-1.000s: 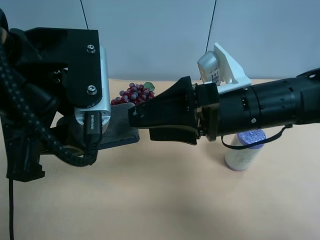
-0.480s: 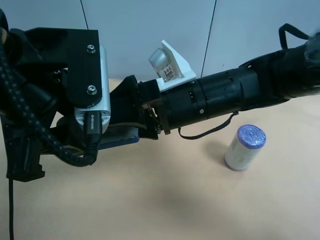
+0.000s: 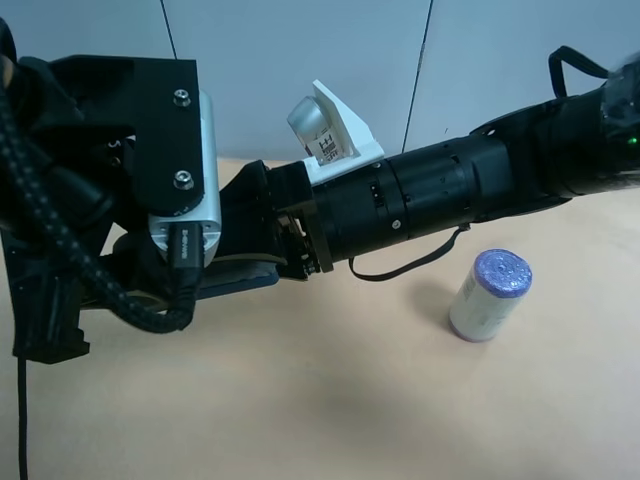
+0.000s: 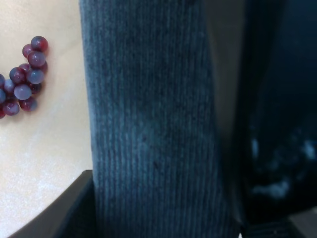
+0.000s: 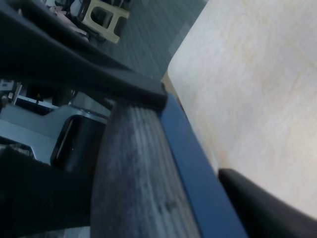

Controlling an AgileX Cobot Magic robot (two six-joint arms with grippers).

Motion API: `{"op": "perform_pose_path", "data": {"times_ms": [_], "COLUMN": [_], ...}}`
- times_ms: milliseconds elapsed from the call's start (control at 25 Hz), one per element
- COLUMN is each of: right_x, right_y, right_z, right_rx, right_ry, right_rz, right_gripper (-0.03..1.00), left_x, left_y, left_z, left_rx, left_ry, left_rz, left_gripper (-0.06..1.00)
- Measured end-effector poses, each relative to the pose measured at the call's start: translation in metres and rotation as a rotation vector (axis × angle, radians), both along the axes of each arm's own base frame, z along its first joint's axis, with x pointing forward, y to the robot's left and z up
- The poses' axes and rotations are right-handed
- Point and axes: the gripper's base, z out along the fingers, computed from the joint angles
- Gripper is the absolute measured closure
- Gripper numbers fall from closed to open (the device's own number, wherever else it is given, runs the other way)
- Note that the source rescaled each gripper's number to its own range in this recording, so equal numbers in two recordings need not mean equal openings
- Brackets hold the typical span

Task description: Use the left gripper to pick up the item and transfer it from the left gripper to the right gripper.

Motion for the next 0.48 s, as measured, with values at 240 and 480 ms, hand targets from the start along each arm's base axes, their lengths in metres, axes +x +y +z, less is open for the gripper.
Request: {"op": "perform_pose_path", "data": {"times_ms": [240,480], "right_x": [0.0022,0.0033], "right_y": [-0.0001,0.0001], "right_z": [-0.0024,-0.0031], "right_rx": [-0.020,-0.022], "right_ry": [0.001,0.005], "right_rz": [-0.022,-0.034], "right_gripper": [0.91,0.93], "left_x": [0.0004,0.0008], "left_y": [0.0002,0.0004], "left_z": [0.0001,0.0002], "left_rx": [0.003,0.004], "left_ry": [-0.005,-0.010], "left_rz": [0.000,0.001], "left_gripper": [0.94,0.88]}}
